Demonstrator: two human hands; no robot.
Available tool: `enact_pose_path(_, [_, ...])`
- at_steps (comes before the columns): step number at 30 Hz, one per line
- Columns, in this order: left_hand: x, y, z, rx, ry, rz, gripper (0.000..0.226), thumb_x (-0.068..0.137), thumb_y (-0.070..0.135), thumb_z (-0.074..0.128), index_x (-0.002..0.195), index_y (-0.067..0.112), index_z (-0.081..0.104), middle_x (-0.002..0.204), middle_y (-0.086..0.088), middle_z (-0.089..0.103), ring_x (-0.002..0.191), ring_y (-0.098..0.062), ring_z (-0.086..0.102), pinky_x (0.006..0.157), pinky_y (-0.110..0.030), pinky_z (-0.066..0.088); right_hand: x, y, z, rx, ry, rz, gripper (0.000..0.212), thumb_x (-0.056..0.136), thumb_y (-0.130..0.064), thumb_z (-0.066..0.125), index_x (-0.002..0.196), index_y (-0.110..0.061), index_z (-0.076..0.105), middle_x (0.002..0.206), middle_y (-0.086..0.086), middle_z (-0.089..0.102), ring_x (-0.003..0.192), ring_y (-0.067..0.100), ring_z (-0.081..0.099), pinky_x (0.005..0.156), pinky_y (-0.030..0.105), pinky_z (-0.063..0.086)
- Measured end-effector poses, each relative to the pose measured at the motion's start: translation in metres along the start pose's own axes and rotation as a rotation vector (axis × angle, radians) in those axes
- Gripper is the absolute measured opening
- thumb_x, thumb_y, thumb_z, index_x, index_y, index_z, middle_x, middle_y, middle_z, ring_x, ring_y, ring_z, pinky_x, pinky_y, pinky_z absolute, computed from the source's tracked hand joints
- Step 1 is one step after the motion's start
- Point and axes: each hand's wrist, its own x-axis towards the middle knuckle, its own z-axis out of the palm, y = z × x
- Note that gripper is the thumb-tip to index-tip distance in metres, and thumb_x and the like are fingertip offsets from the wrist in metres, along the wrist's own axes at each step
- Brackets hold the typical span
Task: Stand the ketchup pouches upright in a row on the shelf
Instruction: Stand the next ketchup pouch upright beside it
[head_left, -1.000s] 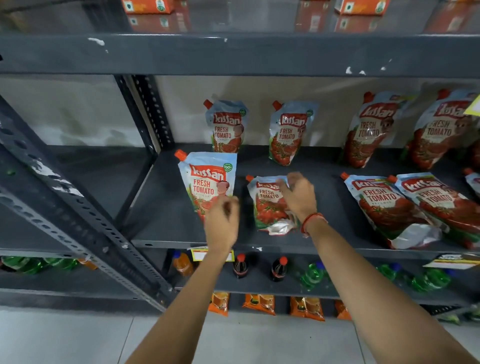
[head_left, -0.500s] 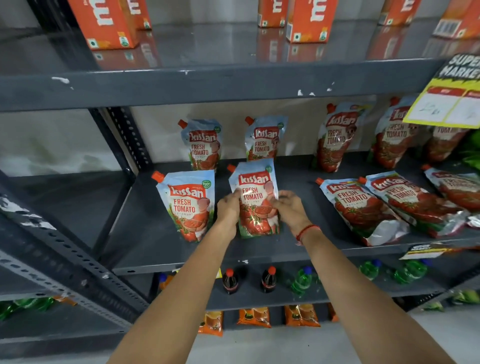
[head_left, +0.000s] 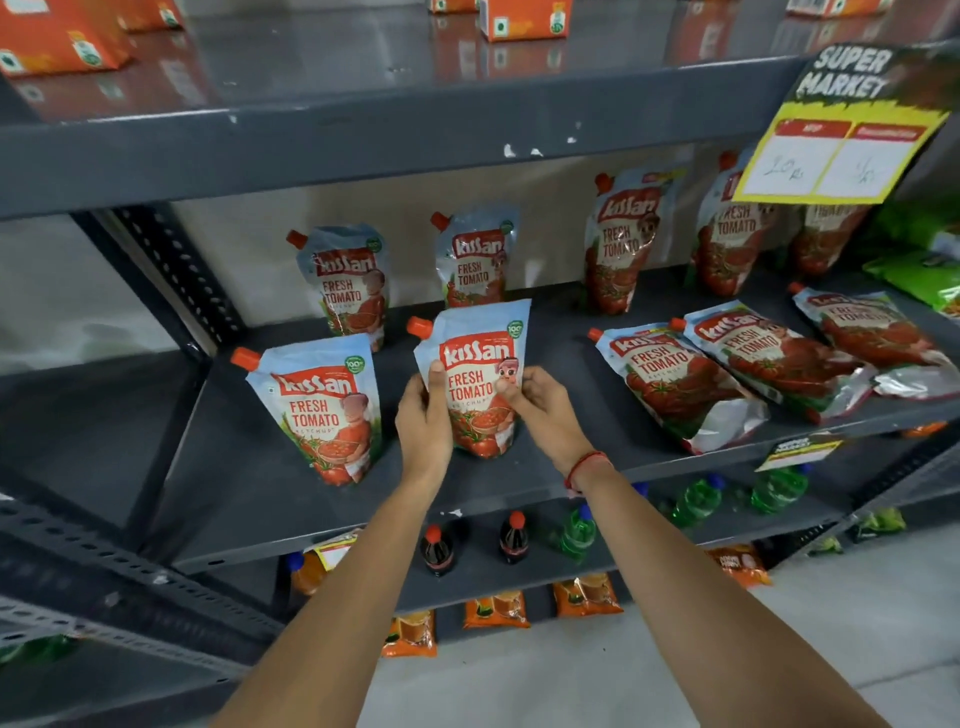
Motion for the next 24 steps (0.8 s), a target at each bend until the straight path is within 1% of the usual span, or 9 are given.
enact_pose_path(4, [-0.012, -0.003, 0.005, 0.073, 0.052, -0.058, 0.036, 0.093, 0.049, 0.036, 0.105, 0.019, 0.052, 0.104, 0.002, 0.06, 0.091, -0.009, 0.057, 0.075, -0.018, 0.044, -0.006, -0.004, -0.014, -0.135, -0.062, -0.021, 0.035, 0.086, -0.025, 0.066, 0.102, 0.004, 0.055, 0.094, 0.002, 0.069, 0.087, 0.01, 0.067, 0.073, 0.015, 0.056])
enact_pose_path(6, [-0.018, -0.011, 0.01, 0.112, 0.153, -0.059, 0.047, 0.09, 0.054, 0.039, 0.107, 0.012, 0.052, 0.112, -0.004, 0.06, 0.101, -0.017, 0.056, 0.084, -0.028, 0.045, -0.007, -0.007, -0.029, -0.308, -0.126, -0.064, 0.036, 0.082, -0.027, 0.069, 0.106, -0.002, 0.058, 0.09, -0.003, 0.065, 0.082, 0.002, 0.061, 0.071, 0.007, 0.05])
enact_pose_path(8, [-0.032, -0.018, 0.021, 0.147, 0.325, 0.026, 0.057, 0.088, 0.052, 0.047, 0.112, 0.001, 0.049, 0.117, -0.016, 0.054, 0.105, -0.024, 0.055, 0.088, -0.035, 0.047, -0.005, -0.013, -0.05, -0.437, -0.161, -0.109, 0.041, 0.08, -0.03, 0.072, 0.112, -0.008, 0.059, 0.099, 0.002, 0.064, 0.089, 0.008, 0.059, 0.079, 0.014, 0.051])
enact_pose_path(10, [-0.057, -0.019, 0.043, 0.226, 0.459, 0.15, 0.048, 0.091, 0.037, 0.051, 0.118, -0.001, 0.044, 0.115, -0.017, 0.045, 0.101, -0.02, 0.049, 0.085, -0.025, 0.041, -0.002, -0.022, -0.074, -0.505, -0.123, -0.154, 0.039, 0.081, -0.029, 0.07, 0.113, -0.009, 0.06, 0.107, 0.007, 0.065, 0.096, 0.013, 0.059, 0.085, 0.026, 0.051])
enact_pose_path(13, [-0.084, -0.011, 0.095, 0.308, 0.264, 0.319, 0.035, 0.092, 0.032, 0.048, 0.117, 0.008, 0.044, 0.11, -0.002, 0.041, 0.098, -0.006, 0.045, 0.082, -0.018, 0.036, 0.007, -0.038, -0.118, -0.613, 0.01, -0.248, 0.029, 0.085, -0.026, 0.065, 0.108, -0.008, 0.063, 0.107, 0.011, 0.066, 0.098, 0.019, 0.061, 0.089, 0.031, 0.05])
enact_pose_path(15, [-0.081, -0.005, 0.122, 0.324, 0.101, 0.348, 0.032, 0.092, 0.029, 0.05, 0.116, 0.008, 0.048, 0.108, -0.003, 0.044, 0.089, 0.01, 0.046, 0.079, -0.008, 0.035, 0.017, -0.05, -0.142, -0.723, 0.1, -0.269, 0.026, 0.086, -0.023, 0.063, 0.105, -0.005, 0.064, 0.107, 0.014, 0.067, 0.101, 0.026, 0.062, 0.089, 0.033, 0.048])
enact_pose_path(18, [-0.058, 0.01, 0.163, 0.34, 0.018, 0.145, 0.035, 0.093, 0.025, 0.05, 0.121, 0.004, 0.049, 0.116, -0.012, 0.047, 0.082, 0.004, 0.048, 0.072, 0.003, 0.03, 0.034, -0.054, -0.185, -0.962, 0.126, -0.034, 0.035, 0.087, -0.026, 0.059, 0.114, -0.002, 0.059, 0.117, 0.021, 0.063, 0.111, 0.036, 0.057, 0.093, 0.039, 0.047])
enact_pose_path(21, [-0.036, 0.008, 0.194, 0.364, -0.021, -0.153, 0.042, 0.094, 0.032, 0.045, 0.127, 0.005, 0.045, 0.13, -0.016, 0.049, 0.112, -0.024, 0.05, 0.092, -0.024, 0.036, 0.033, -0.037, -0.214, -1.146, 0.057, 0.19, 0.054, 0.086, -0.038, 0.059, 0.126, -0.004, 0.049, 0.13, 0.022, 0.055, 0.121, 0.039, 0.049, 0.101, 0.043, 0.041])
enact_pose_path(24, [-0.037, -0.001, 0.219, 0.375, -0.049, -0.283, 0.042, 0.096, 0.033, 0.039, 0.124, 0.003, 0.047, 0.131, -0.02, 0.053, 0.122, -0.035, 0.048, 0.097, -0.035, 0.037, 0.024, -0.021, -0.213, -1.092, 0.045, 0.169, 0.061, 0.079, -0.042, 0.065, 0.128, -0.011, 0.05, 0.137, 0.021, 0.046, 0.129, 0.041, 0.037, 0.106, 0.047, 0.037])
